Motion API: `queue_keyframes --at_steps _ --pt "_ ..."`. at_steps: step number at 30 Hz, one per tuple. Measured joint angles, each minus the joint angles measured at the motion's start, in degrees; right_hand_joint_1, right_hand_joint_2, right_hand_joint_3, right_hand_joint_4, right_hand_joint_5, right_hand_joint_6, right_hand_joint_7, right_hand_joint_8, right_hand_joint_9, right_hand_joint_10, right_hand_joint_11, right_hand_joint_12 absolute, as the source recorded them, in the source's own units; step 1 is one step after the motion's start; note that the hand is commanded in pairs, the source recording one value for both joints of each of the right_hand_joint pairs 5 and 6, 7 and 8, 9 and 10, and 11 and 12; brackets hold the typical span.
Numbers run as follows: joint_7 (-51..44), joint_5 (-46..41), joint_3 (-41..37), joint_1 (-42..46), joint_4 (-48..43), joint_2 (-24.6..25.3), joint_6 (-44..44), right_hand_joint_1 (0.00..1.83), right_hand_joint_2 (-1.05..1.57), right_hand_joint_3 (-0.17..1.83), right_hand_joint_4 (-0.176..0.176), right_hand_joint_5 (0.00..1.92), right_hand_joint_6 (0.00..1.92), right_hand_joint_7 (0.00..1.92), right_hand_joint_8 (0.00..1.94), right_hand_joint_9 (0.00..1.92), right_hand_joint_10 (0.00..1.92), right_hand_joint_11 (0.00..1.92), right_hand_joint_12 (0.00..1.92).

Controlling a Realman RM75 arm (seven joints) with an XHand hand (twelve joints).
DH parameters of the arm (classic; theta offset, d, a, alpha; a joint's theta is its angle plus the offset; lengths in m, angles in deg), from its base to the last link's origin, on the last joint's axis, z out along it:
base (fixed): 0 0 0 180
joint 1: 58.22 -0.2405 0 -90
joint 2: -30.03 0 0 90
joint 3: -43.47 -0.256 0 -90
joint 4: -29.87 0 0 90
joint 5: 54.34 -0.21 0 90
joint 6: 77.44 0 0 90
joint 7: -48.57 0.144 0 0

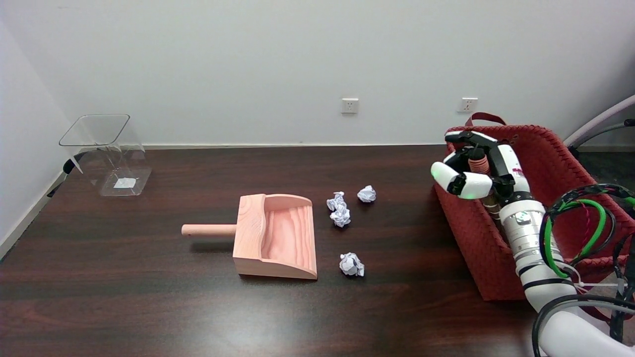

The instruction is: Pick up the broom in the storage basket.

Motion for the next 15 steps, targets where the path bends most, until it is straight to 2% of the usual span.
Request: queue_keyframes --at_steps 8,11,15 --pt "0.16 -0.14 0.44 -0.42 -0.04 -0.05 0.12 0.89 -0.09 1.09 0.000 0.49 0.49 0.93 0.93 0.85 0.85 0.89 0.89" --pt "0.19 -0.16 0.48 -0.45 -0.03 -0.06 0.28 0.89 -0.18 1.09 0.000 0.47 0.47 0.90 0.90 0.84 0.84 0.89 0.89" --pt "0.24 -0.17 0.15 -0.27 0.17 -0.04 0.30 0.89 -0.28 1.00 0.000 0.44 0.44 0.82 0.82 0.80 0.80 0.79 0.79"
